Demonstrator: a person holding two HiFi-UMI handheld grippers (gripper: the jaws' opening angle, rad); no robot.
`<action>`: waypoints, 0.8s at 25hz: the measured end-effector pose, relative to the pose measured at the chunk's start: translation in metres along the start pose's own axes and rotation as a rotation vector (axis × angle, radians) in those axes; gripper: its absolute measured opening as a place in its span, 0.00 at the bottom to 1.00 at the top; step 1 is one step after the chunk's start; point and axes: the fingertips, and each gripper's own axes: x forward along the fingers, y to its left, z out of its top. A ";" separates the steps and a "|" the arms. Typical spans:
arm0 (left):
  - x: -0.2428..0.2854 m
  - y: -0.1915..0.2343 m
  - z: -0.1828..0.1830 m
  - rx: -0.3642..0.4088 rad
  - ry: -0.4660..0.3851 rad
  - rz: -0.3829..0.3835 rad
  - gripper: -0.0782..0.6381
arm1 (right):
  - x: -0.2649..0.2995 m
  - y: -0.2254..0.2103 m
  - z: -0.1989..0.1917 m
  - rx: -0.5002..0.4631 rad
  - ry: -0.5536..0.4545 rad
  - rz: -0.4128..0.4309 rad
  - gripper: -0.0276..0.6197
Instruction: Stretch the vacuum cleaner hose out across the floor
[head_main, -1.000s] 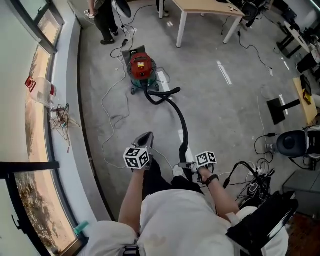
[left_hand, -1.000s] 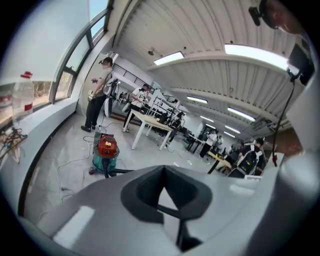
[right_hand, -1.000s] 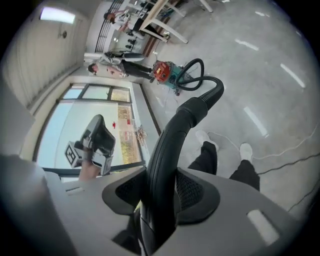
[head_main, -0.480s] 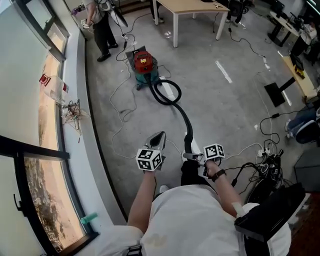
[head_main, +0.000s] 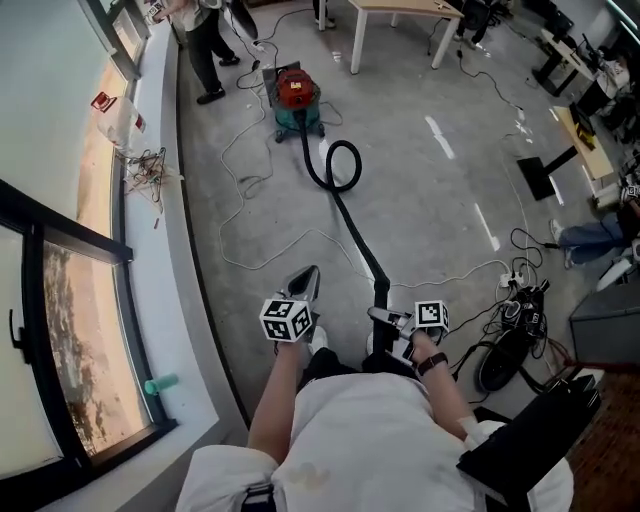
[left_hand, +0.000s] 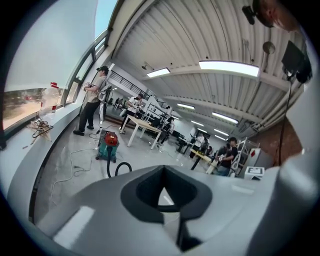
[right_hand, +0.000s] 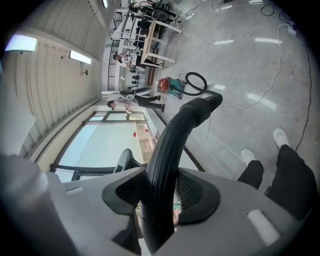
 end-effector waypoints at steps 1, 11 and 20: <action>-0.009 -0.005 -0.005 -0.013 -0.008 0.006 0.11 | -0.007 0.001 -0.007 0.002 -0.005 0.007 0.31; -0.059 -0.131 -0.110 -0.031 0.021 0.015 0.11 | -0.134 -0.052 -0.088 0.022 -0.011 0.116 0.30; -0.125 -0.267 -0.175 -0.013 0.058 -0.033 0.11 | -0.274 -0.030 -0.148 0.004 -0.113 0.261 0.30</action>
